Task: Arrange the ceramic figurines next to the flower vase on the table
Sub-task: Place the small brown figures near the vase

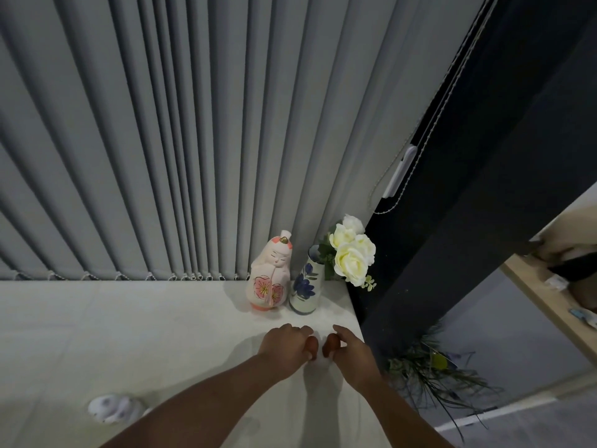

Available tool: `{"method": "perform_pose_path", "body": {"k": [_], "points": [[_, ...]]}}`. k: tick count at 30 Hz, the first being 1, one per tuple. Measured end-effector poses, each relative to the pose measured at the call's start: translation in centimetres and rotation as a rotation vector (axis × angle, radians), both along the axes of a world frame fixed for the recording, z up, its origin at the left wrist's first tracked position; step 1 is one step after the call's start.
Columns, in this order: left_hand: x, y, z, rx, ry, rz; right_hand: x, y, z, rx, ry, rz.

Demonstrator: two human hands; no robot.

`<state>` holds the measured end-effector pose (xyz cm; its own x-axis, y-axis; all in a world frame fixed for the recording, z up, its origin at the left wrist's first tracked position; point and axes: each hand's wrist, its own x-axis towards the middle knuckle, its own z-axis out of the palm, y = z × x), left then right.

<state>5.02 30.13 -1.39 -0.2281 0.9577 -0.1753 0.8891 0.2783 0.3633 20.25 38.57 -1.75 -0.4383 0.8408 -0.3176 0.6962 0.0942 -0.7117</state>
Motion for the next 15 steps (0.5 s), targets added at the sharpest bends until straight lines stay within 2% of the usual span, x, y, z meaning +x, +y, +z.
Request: {"method": "perform_pose_path", "body": {"k": [3, 8, 15], "points": [[-0.2, -0.4, 0.3, -0.005, 0.007, 0.017, -0.1, -0.5, 1.1, 0.067, -0.067, 0.027], [-1.3, -2.1, 0.5, 0.002, 0.007, 0.025, -0.1, -1.7, 2.5, 0.149, -0.057, 0.057], [-3.3, -7.7, 0.8, 0.058, -0.115, 0.085, -0.3, -6.1, 3.7, 0.298, -0.01, 0.224]]}}
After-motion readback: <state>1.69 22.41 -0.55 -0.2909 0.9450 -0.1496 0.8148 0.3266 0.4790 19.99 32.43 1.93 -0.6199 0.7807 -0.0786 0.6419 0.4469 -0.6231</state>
